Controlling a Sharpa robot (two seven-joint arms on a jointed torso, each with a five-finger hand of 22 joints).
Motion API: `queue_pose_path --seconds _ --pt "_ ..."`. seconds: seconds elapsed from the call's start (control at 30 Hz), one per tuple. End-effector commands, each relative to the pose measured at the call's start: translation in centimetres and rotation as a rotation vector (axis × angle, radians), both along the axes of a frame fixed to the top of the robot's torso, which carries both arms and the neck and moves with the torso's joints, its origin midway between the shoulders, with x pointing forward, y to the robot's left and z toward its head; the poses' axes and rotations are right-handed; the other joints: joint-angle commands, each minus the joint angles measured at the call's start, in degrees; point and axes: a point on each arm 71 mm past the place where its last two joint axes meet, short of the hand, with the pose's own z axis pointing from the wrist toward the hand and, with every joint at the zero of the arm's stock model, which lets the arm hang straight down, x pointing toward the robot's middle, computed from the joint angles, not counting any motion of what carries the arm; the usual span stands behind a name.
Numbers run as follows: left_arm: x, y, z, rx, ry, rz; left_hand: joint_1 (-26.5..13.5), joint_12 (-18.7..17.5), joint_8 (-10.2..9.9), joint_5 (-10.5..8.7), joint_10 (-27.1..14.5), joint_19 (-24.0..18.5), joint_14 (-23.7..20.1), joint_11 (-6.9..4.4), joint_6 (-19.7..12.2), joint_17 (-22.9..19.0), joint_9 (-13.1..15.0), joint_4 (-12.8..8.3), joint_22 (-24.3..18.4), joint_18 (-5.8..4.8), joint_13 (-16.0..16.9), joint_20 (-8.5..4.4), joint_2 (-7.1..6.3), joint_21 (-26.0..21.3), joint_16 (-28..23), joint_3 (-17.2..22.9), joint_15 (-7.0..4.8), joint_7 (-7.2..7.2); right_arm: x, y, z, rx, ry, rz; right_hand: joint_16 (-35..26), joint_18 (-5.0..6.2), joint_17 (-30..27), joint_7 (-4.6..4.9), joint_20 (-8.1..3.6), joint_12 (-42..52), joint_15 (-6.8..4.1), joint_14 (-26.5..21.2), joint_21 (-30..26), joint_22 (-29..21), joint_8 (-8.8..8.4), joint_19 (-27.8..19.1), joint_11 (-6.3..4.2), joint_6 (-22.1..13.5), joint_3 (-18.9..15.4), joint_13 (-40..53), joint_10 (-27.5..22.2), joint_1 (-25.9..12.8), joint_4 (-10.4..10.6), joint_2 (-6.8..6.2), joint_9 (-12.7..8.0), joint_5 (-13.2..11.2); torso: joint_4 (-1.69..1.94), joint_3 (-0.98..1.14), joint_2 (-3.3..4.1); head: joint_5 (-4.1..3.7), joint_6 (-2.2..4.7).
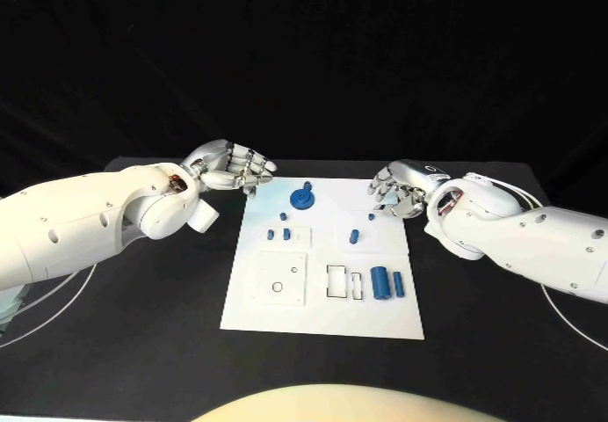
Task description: Assemble the parts on the task board
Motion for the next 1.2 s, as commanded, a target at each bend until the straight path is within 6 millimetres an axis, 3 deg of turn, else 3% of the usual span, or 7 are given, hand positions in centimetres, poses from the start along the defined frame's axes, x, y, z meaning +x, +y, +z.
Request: queue_pose_path --seconds 0.03,0.17,0.33,0.53,0.93,1.07,1.2 --pt "-0.2 -0.4 0.4 -0.095 0.002 -0.011 -0.37 -0.08 0.18 0.0 -0.66 0.04 0.1 -0.04 0.04 -0.09 -0.12 0.17 -0.1 0.4 -0.14 0.13 -0.36 -0.4 -0.26 -0.25 0.06 0.32 -0.2 0.4 -0.5 -0.095 -0.021 0.0 0.42 -1.17 0.26 0.14 0.42 -0.21 0.33 2.37 0.21 0.19 -0.36 -0.01 -0.01 0.18 0.21 -0.04 -0.63 -0.73 -0.03 -0.01 0.13 -0.05 -0.03 0.0 -0.03 -0.06 -0.19" --pt "-0.2 -0.5 0.5 -0.099 -0.002 -0.01 -0.36 -0.14 0.17 0.02 -0.8 0.18 0.14 0.01 -0.01 -0.09 -0.14 0.12 -0.12 0.4 -0.19 0.15 -0.37 -0.37 -0.28 -0.25 0.09 0.36 -0.4 1.0 -1.0 -0.113 -0.014 0.012 0.53 -1.16 0.29 0.15 0.46 -0.21 0.36 2.36 0.29 0.29 -0.38 -0.03 0.02 0.19 0.17 -0.03 -0.86 -0.85 -0.12 -0.04 0.17 -0.05 -0.18 0.01 -0.05 -0.02 -0.23" --pt "-0.2 -0.6 0.5 -0.098 -0.005 -0.004 -0.42 -0.2 0.14 0.02 -0.97 0.3 0.15 0.08 -0.11 -0.1 -0.17 0.11 -0.14 0.39 -0.24 0.17 -0.41 -0.37 -0.33 -0.29 0.13 0.44 -0.5 1.4 -1.3 -0.138 -0.006 0.021 1.33 -1.24 0.93 -0.29 0.54 0.1 0.28 2.48 0.96 1.12 -0.23 0.05 -0.28 0.54 0.28 0.2 -0.49 -1.18 -0.36 0.15 0.41 -0.04 -0.06 0.09 -0.03 -0.32 -0.36" --pt "-0.2 -0.6 0.5 -0.086 -0.01 0.004 -0.35 -0.19 -0.06 0.1 -1.15 0.52 0.15 0.39 -0.54 -0.12 -0.31 -0.02 -0.22 0.37 -0.33 0.26 -0.28 -0.4 -0.46 -0.21 0.31 0.94 -0.6 1.6 -1.7 -0.161 0.018 0.028 1.67 -1.29 1.18 -0.54 0.52 0.07 0.16 2.54 1.33 1.56 -0.14 0.12 -0.43 0.75 0.44 0.23 -0.48 -1.25 -0.51 0.25 0.54 -0.03 -0.03 -0.01 0.01 -0.35 -0.48" --pt "-0.2 -0.4 0.5 -0.081 -0.01 0.012 -0.3 -0.18 -0.03 0.12 -1.18 0.56 0.15 0.44 -0.49 -0.12 -0.3 -0.06 -0.23 0.36 -0.35 0.29 -0.21 -0.41 -0.49 -0.16 0.36 1.01 -0.8 1.6 -2.1 -0.178 0.045 0.03 1.91 -1.27 1.17 -0.58 0.49 0.07 0.08 2.52 1.46 1.72 -0.06 0.06 -0.49 0.99 0.56 0.26 -0.43 -1.7 -0.63 0.3 0.73 -0.02 -0.04 0.0 -0.05 -0.21 -0.61" --pt "-0.2 -0.4 0.5 -0.08 -0.01 0.012 -0.3 -0.18 -0.03 0.12 -1.18 0.56 0.15 0.44 -0.49 -0.12 -0.3 -0.06 -0.23 0.36 -0.35 0.29 -0.21 -0.41 -0.49 -0.16 0.36 1.01 -0.8 1.7 -2.3 -0.183 0.051 0.03 2.23 -1.3 1.25 -0.62 0.47 0.15 0.02 2.49 1.74 2.09 0.18 0.03 -0.55 1.53 1.41 0.32 0.01 -1.73 -0.91 1.03 1.02 0.01 -0.03 0.0 -0.07 -0.23 -0.6" --pt "-0.2 -0.5 0.5 -0.081 -0.01 0.012 -0.26 -0.16 0.02 0.14 -1.21 0.61 0.16 0.51 -0.43 -0.12 -0.3 -0.11 -0.25 0.35 -0.38 0.33 -0.12 -0.42 -0.52 -0.12 0.42 1.08 -0.8 1.8 -2.7 -0.184 0.062 0.032 2.74 -1.35 1.36 -0.84 0.38 0.22 -0.16 2.43 2.22 2.74 0.68 -0.01 -0.78 2.54 3.87 0.38 0.99 -1.57 -1.75 2.76 1.6 0.01 -0.02 0.02 -0.02 -0.09 -0.57"
